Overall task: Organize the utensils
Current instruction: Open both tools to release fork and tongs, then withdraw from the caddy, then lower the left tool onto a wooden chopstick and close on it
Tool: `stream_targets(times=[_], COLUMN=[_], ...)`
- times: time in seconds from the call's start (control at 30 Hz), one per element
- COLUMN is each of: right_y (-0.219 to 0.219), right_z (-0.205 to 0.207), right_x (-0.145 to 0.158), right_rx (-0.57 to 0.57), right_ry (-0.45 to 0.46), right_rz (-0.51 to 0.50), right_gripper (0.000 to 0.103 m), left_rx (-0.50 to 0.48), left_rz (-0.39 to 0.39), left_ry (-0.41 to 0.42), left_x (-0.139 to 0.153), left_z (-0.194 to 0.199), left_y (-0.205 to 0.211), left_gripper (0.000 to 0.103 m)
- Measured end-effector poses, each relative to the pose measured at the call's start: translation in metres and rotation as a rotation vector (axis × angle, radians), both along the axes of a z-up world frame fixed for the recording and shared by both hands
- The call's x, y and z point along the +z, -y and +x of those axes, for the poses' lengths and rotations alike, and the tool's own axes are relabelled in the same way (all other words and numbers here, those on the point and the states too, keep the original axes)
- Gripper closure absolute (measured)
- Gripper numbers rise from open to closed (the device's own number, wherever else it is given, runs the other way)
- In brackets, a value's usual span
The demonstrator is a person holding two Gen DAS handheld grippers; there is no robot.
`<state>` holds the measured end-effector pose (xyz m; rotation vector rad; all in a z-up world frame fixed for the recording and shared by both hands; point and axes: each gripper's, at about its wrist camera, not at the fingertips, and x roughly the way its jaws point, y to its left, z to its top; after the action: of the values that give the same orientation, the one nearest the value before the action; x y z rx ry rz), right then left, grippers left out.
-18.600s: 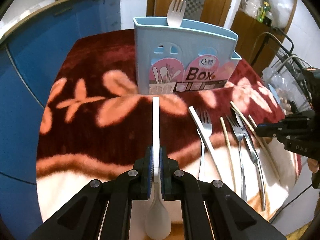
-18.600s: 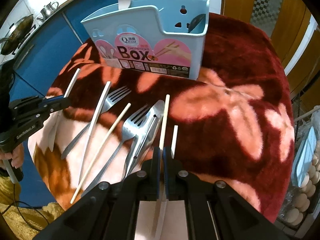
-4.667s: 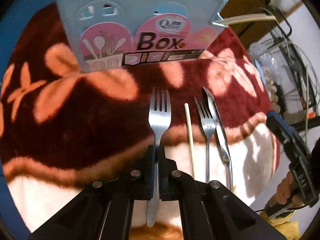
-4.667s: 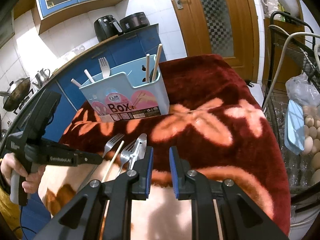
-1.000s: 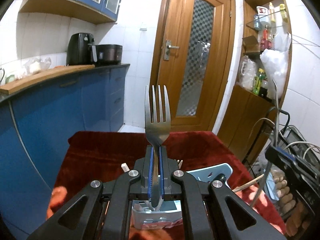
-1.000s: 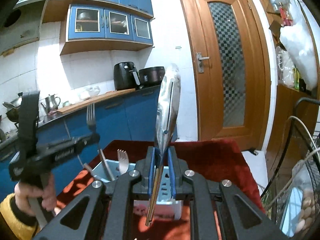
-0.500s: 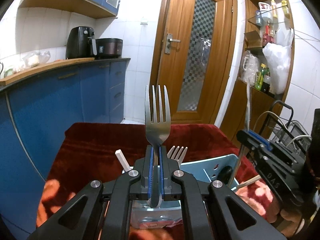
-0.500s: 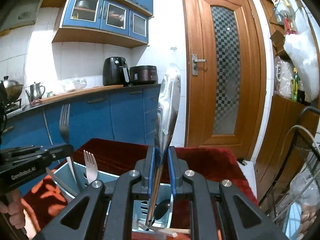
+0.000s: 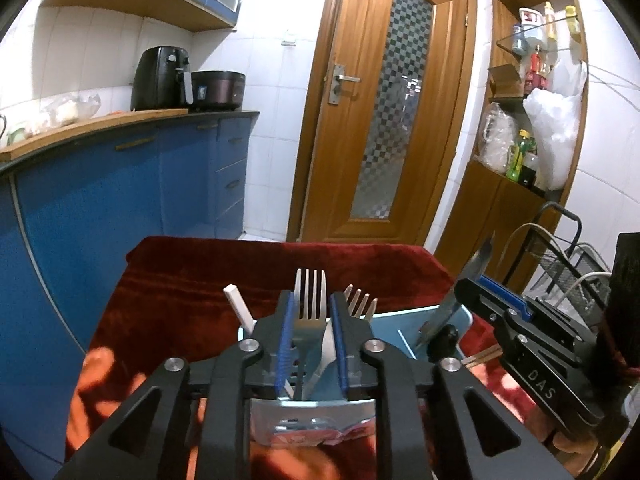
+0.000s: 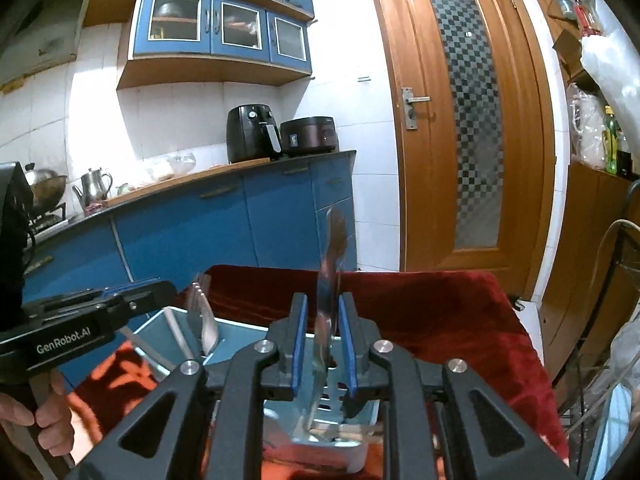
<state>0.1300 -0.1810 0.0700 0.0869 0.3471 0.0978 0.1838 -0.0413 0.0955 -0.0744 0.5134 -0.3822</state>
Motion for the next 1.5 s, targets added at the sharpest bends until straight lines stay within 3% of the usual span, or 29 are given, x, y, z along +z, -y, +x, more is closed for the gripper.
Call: stream_targets(times=[0.5,0.7,0.93,1.5], right_y=[-0.014,-0.021,-0.026,0.003], right_z=[-0.06,-0.089,-0.115,-0.142], right_x=[0.05,0.059,0.054,-0.004], right_rx=[0.071,0.08,0.071,-0.014], right_ry=[0.123,0.117,0.061,-0.246], right_rz=[0.03,0.029,0.001,0.065], right_gripper=[0.079,0.079,0.079,0.079], left_rx=[-0.002,0.017,-0.012,-0.159], left_rz=[0.006,0.027,0.055,0.175], left_ry=[0.056,0.062,-0.037,-0.342], left_x=[0.038,0.043,0.031,-0.04], left_z=[-0.053,-0.075,-0.093,-0.108], left_y=[-0.008,-0.018,-0.023,0.012], left_gripper=[0.078,0.078,0.078,0.078])
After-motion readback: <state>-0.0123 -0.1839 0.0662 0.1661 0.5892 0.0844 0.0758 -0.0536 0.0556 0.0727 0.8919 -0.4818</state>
